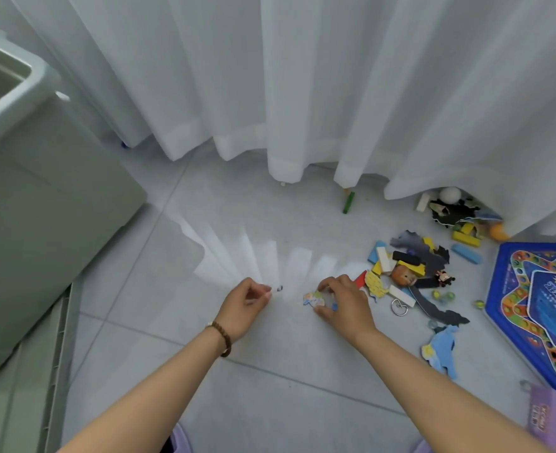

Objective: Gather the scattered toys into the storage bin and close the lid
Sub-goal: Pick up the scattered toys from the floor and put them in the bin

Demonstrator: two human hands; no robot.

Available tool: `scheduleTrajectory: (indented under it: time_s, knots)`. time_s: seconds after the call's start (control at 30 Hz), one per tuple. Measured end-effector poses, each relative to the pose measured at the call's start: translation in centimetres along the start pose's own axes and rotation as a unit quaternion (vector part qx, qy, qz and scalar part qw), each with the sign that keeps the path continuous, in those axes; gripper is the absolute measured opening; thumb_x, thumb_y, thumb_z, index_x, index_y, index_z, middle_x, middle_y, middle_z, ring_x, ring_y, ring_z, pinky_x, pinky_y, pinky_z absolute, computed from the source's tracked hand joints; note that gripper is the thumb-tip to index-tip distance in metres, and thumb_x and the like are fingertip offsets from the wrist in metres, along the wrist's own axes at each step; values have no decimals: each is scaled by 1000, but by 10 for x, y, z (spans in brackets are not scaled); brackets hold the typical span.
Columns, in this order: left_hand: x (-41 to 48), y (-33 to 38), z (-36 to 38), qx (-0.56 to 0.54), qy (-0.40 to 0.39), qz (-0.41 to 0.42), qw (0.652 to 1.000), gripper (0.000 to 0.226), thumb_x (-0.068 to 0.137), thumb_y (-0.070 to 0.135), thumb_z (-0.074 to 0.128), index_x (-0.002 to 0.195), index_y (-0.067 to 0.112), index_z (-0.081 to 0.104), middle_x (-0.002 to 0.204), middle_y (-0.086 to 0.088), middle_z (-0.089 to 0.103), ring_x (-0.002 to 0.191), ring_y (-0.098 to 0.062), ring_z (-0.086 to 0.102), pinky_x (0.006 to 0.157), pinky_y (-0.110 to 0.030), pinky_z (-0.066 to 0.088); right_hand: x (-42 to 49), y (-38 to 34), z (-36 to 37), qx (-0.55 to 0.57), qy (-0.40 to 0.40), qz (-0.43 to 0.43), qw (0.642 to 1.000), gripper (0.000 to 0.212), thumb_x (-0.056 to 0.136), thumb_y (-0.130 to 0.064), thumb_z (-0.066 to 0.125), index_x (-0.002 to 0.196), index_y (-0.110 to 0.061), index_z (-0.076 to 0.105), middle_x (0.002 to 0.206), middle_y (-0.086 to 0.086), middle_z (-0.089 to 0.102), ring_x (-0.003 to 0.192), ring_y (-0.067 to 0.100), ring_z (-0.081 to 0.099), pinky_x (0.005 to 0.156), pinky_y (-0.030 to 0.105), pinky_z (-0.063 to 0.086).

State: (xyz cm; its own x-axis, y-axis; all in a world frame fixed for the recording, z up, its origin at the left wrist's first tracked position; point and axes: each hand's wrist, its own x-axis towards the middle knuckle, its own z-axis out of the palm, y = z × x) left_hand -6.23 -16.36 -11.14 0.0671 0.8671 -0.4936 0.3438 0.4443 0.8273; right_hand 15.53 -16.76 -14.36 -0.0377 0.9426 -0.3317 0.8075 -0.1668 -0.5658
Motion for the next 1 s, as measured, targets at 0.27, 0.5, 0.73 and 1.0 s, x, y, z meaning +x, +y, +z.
scheduleTrajectory:
  time_s: [0.27, 0.5, 0.73, 1.0]
  knots:
    - [-2, 22, 17, -215, -33, -86, 972, 13, 93, 4, 51, 87, 7, 41, 87, -15, 67, 68, -14, 71, 67, -21, 58, -12, 3, -6, 205, 39, 71, 975, 24, 79, -27, 73, 90, -21, 53, 72, -7, 53, 70, 15, 53, 64, 25, 45]
    - [0, 22, 33, -133, -118, -108, 978, 9, 94, 9, 52, 87, 6, 55, 85, -10, 69, 67, -12, 68, 63, -18, 56, -12, -11, -37, 452, 5, 157, 878, 10, 82, -15, 70, 88, -9, 64, 74, 0, 64, 67, 6, 58, 60, 12, 46]
    - [4, 28, 57, -284, -103, -216, 928, 42, 97, 46, 37, 108, 13, 60, 110, -6, 65, 100, -21, 63, 81, -27, 52, -20, -16, -32, 466, -44, 176, 866, 6, 85, -20, 66, 87, -16, 71, 77, -1, 65, 63, 7, 55, 52, 15, 43]
    - [2, 11, 42, -319, -36, -202, 925, 30, 95, 11, 49, 123, 2, 56, 95, -5, 66, 72, -8, 68, 63, -15, 56, -15, -2, -25, 307, -4, 84, 948, 9, 80, -13, 73, 88, -15, 69, 73, -1, 62, 65, 9, 56, 63, 20, 49]
